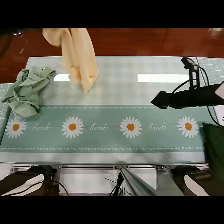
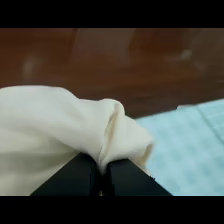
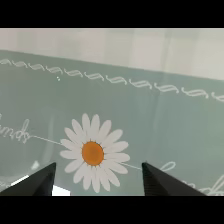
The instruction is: Fold the shirts.
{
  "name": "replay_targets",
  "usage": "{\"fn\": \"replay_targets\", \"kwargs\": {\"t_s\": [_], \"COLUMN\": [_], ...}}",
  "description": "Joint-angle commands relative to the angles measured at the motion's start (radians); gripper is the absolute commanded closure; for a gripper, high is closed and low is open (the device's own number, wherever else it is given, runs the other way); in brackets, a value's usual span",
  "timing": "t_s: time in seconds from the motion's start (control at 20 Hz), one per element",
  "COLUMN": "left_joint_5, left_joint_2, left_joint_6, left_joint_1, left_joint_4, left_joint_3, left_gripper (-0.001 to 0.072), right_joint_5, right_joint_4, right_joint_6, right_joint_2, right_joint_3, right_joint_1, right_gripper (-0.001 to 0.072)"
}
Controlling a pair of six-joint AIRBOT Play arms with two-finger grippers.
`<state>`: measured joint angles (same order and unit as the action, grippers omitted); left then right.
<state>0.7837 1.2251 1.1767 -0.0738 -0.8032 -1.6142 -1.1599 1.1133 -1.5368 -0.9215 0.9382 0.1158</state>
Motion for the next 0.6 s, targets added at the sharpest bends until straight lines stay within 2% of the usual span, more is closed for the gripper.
{"fn": "replay_targets", "kwargs": {"t_s": [0.0,0.2,0.3,0.45,0.55], "left_joint_5": [-0.043,-0.041,-0.040,0.023,-0.071], "left_joint_2": [-0.118,-0.119,-0.137,-0.195,-0.284], "left_joint_6": [-0.050,-0.050,-0.047,-0.021,-0.030], "left_joint_1": [-0.012,-0.095,-0.151,-0.257,-0.383], "left_joint_4": [0.095,0.101,0.101,0.102,0.102], "left_joint_3": [-0.161,-0.395,-0.422,-0.327,-0.145], "left_gripper": [0.0673,0.0673,0.0673,0.0673,0.0672], "right_joint_5": [0.019,-0.008,-0.008,-0.008,-0.007], "right_joint_4": [0.003,0.004,0.004,0.004,0.016], "right_joint_6": [-0.013,-0.013,-0.015,-0.016,-0.021], "right_joint_2": [0.090,0.169,0.194,0.220,0.223], "right_joint_3": [0.001,0.001,0.001,0.001,0.000], "right_joint_1": [0.000,0.000,0.000,0.000,0.000], "right_gripper": [0.0087,0.0086,0.0086,0.0087,0.0087]}}
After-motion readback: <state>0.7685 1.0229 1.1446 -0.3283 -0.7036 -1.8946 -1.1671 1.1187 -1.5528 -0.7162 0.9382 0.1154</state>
